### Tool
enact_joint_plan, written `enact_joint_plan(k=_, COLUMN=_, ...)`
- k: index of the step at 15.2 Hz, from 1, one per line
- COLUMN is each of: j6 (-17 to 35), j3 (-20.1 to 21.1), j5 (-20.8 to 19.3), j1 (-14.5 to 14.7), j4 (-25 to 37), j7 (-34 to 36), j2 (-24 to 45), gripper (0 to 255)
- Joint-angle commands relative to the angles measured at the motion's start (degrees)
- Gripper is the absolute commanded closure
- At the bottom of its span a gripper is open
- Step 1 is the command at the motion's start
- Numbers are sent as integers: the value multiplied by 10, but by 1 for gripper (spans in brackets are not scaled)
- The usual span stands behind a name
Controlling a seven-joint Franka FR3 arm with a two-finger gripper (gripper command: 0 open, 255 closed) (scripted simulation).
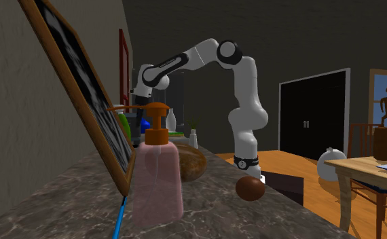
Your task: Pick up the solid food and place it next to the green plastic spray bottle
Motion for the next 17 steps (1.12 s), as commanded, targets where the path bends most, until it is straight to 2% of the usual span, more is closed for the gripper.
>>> enact_joint_plan(k=1, j6=-14, j3=1, j5=17, j1=-1, j4=27, j7=-4, j2=42, gripper=0)
enact_joint_plan(k=7, j6=-78, j3=14, j5=68, j1=-23, j4=139, j7=-11, j2=194, gripper=0)
enact_joint_plan(k=14, j6=-34, j3=22, j5=84, j1=-29, j4=118, j7=-21, j2=220, gripper=0)
enact_joint_plan(k=17, j6=-31, j3=23, j5=85, j1=-29, j4=117, j7=-22, j2=222, gripper=0)
